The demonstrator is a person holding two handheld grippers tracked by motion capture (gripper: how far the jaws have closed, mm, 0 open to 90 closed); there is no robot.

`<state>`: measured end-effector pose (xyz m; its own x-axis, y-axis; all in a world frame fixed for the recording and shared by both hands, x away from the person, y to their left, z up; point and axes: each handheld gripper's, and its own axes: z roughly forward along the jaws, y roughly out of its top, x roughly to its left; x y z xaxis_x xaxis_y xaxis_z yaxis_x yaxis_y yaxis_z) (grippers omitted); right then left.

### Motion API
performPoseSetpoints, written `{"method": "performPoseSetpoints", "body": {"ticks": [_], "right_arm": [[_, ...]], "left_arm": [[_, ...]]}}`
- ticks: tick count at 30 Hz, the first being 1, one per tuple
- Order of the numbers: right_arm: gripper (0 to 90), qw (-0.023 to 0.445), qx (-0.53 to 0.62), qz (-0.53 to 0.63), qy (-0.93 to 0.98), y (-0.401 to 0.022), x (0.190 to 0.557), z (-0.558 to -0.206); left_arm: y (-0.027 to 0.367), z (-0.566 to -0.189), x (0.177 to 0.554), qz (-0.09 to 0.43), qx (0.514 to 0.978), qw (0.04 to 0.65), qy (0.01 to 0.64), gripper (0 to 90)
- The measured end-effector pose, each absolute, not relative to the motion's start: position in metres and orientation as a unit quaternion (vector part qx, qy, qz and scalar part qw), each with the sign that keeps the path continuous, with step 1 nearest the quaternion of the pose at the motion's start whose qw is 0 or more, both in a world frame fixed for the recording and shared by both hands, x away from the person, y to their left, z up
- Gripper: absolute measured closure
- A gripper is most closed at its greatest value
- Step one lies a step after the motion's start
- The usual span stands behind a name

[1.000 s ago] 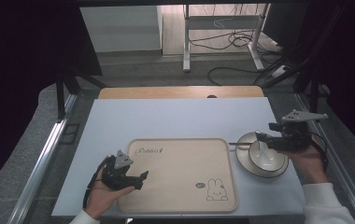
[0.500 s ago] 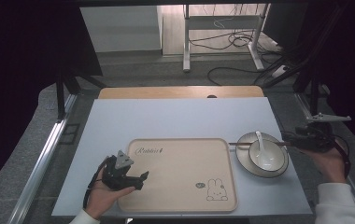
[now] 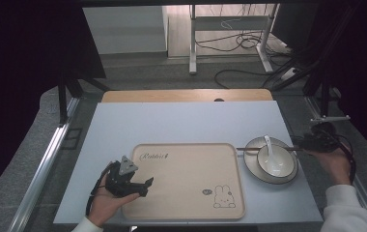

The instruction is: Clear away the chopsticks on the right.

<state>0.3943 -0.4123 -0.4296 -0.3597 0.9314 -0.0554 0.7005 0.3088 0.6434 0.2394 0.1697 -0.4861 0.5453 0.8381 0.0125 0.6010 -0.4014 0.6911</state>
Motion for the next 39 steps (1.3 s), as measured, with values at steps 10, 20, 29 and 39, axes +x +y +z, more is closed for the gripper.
{"method": "performPoseSetpoints", "body": {"ticks": [10, 20, 29, 39], "right_arm": [[74.8, 0.199, 0.529, 0.239, 0.79, -0.419, 0.42, -0.443], [89.1, 0.171, 0.518, 0.2, 0.814, -0.414, 0.433, -0.463], [89.2, 0.17, 0.523, 0.169, 0.818, -0.418, 0.42, -0.464], [89.2, 0.169, 0.539, 0.154, 0.811, -0.43, 0.394, -0.464]], "left_arm": [[0.168, -0.487, 0.239, 0.182, 0.822, 0.319, 0.435, 12.1], [0.17, -0.488, 0.24, 0.181, 0.821, 0.317, 0.439, 12.2], [0.17, -0.488, 0.239, 0.181, 0.822, 0.317, 0.438, 12.2], [0.171, -0.487, 0.239, 0.18, 0.823, 0.315, 0.437, 12.1]]}}
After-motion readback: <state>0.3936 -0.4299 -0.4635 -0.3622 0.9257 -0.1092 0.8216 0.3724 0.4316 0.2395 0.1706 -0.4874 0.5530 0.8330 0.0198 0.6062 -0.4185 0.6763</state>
